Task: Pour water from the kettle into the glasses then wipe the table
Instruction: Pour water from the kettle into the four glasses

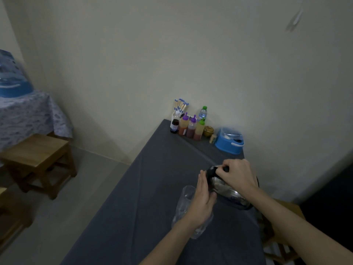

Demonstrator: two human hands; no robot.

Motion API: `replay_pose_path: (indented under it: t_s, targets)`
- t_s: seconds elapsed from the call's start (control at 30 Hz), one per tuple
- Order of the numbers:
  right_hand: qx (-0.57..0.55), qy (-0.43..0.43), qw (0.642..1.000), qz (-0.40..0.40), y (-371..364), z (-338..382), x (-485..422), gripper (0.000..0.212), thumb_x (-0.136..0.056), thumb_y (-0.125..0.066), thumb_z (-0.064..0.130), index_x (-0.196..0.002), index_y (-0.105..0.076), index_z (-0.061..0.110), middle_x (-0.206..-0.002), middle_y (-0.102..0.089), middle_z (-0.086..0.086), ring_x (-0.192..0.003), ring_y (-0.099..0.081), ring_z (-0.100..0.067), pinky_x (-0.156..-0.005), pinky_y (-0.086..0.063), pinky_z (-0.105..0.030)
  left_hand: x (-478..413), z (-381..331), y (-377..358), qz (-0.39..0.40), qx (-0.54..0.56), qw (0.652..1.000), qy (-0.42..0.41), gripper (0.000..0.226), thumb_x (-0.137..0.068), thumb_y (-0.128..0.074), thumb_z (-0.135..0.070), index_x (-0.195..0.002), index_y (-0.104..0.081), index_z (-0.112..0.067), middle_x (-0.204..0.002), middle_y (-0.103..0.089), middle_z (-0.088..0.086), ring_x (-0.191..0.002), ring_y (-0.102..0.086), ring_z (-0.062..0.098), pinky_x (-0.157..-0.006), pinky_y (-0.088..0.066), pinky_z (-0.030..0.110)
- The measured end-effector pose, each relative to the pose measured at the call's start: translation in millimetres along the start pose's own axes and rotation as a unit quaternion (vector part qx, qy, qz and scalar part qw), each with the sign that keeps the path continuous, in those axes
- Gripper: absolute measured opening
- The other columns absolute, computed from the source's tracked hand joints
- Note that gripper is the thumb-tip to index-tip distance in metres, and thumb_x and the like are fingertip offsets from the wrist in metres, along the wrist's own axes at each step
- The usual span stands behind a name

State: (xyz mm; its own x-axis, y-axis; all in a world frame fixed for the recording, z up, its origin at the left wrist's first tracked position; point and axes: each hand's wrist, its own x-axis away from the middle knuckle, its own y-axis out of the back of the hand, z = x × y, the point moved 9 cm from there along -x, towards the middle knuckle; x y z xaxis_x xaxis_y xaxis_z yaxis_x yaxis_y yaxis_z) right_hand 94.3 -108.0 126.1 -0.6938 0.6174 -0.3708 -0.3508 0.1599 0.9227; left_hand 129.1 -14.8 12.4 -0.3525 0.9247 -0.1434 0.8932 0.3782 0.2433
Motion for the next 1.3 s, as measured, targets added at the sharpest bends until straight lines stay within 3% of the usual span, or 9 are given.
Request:
replay_pose_path:
  t_s: [0.23, 0.47, 0.57, 0.7, 0.97, 1.1, 1.3]
  targets:
    - [-0.095, -0.097, 0.991, -0.014, 10, -35, 21, 0.027, -0.081, -0.062, 0.031, -0.056, -0.062, 0.019, -0.053, -0.060, 0.003, -0.053, -0.055, -0.011, -0.052, -0.044, -0.031, -5, -17, -5, 0.029, -0.082, 0.996, -0.027, 0.066, -0.101, -0.033, -0.018, -0.149, 0.012, -0.014, -0.158, 0.017, -0.002, -0.143, 0.017, 0.007, -0.112, 0.005, 0.015]
    - [-0.236, -0.222, 0.943, -0.081, 11, -86, 75, 0.033, -0.085, -0.062, 0.020, -0.052, -0.056, 0.021, -0.052, -0.057, 0.004, -0.055, -0.054, -0.007, -0.049, -0.035, -0.020, -13, -35, -32, 0.096, -0.229, 0.964, -0.090, 0.063, -0.101, -0.031, -0.017, -0.149, 0.007, -0.006, -0.159, 0.010, 0.007, -0.147, 0.009, 0.017, -0.115, 0.006, 0.019]
    - [-0.284, -0.287, 0.908, -0.108, 2, -115, 99, 0.036, -0.084, -0.062, 0.022, -0.051, -0.053, 0.009, -0.048, -0.053, -0.004, -0.051, -0.051, -0.013, -0.051, -0.034, -0.024, -17, -42, -50, 0.117, -0.296, 0.939, -0.129, 0.061, -0.101, -0.031, -0.016, -0.148, 0.007, -0.003, -0.159, 0.009, 0.011, -0.146, 0.008, 0.018, -0.112, 0.011, 0.016]
    - [-0.370, -0.362, 0.842, -0.150, -21, -149, 139, 0.038, -0.079, -0.056, 0.031, -0.061, -0.058, -0.003, -0.060, -0.060, -0.021, -0.054, -0.052, -0.017, -0.052, -0.037, -0.033, -19, -46, -83, 0.161, -0.375, 0.896, -0.172, 0.059, -0.101, -0.032, -0.015, -0.148, -0.001, 0.001, -0.158, 0.003, 0.018, -0.147, 0.002, 0.027, -0.114, 0.009, 0.020]
    - [-0.444, -0.495, 0.729, -0.159, -85, -192, 249, 0.032, -0.080, -0.059, 0.023, -0.061, -0.062, -0.003, -0.059, -0.065, -0.016, -0.057, -0.059, -0.018, -0.057, -0.043, -0.032, 4, -5, -167, 0.293, -0.462, 0.821, -0.164, 0.059, -0.099, -0.032, -0.013, -0.148, -0.003, 0.001, -0.158, 0.000, 0.020, -0.147, -0.001, 0.028, -0.116, 0.004, 0.027]
    - [-0.471, -0.540, 0.678, -0.165, -112, -206, 294, 0.031, -0.083, -0.059, 0.019, -0.067, -0.063, -0.007, -0.067, -0.066, -0.022, -0.061, -0.059, -0.023, -0.058, -0.046, -0.036, 20, 17, -204, 0.347, -0.494, 0.782, -0.157, 0.060, -0.100, -0.031, -0.015, -0.148, -0.001, 0.002, -0.158, 0.002, 0.021, -0.147, 0.001, 0.029, -0.119, 0.002, 0.031]
    - [-0.534, -0.564, 0.599, -0.194, -129, -207, 333, 0.034, -0.088, -0.055, 0.009, -0.054, -0.054, 0.009, -0.045, -0.050, 0.005, -0.047, -0.046, -0.009, -0.049, -0.038, -0.026, 35, 30, -243, 0.349, -0.555, 0.732, -0.184, 0.061, -0.099, -0.029, -0.013, -0.146, 0.005, 0.006, -0.157, 0.008, 0.025, -0.146, 0.006, 0.034, -0.119, 0.005, 0.035]
